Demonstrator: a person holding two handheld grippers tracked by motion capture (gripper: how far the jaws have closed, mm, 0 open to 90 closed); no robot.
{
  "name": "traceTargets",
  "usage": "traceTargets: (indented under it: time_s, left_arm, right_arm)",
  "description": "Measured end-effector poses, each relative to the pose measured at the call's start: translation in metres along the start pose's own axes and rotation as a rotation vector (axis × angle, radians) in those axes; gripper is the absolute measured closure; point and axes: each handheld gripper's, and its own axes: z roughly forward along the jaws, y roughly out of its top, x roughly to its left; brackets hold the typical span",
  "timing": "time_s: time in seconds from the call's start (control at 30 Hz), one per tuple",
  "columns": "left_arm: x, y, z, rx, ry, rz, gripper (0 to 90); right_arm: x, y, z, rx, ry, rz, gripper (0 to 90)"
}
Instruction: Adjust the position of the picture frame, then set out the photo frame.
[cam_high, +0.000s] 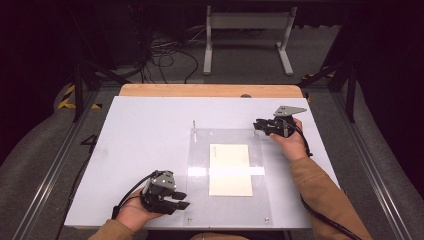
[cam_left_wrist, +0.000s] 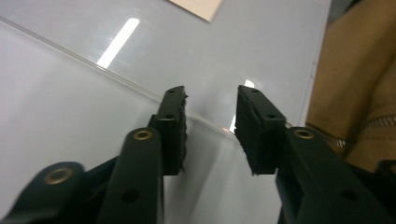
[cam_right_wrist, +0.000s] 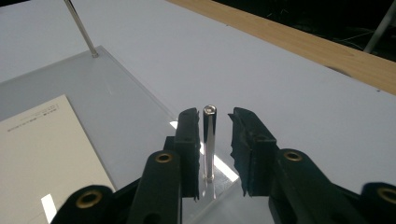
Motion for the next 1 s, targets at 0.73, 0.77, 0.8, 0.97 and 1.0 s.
traceTargets:
  time_s: [0.73, 0.77, 0.8, 0.97, 1.0]
  left_arm:
    - [0.009, 0.0, -0.019, -0.261, 0.216, -0.057, 46.4]
    - [0.008, -0.001, -0.019, -0.264, 0.224, -0.063, 46.3]
    - [0.008, -0.001, -0.019, -0.267, 0.228, -0.06, 46.3]
    - [0.007, -0.003, -0.022, -0.286, 0.251, -0.057, 46.4]
    - [0.007, -0.003, -0.022, -0.289, 0.25, -0.062, 46.4]
  right_arm:
    - [0.01, -0.003, 0.01, -0.09, -0.149, 0.02, 62.6]
    - [0.01, -0.003, 0.012, -0.094, -0.146, 0.034, 62.5]
    - [0.01, -0.004, 0.013, -0.091, -0.147, 0.047, 62.1]
    - [0.015, -0.005, 0.013, -0.084, -0.144, 0.046, 75.2]
    - [0.016, -0.005, 0.013, -0.076, -0.142, 0.045, 78.8]
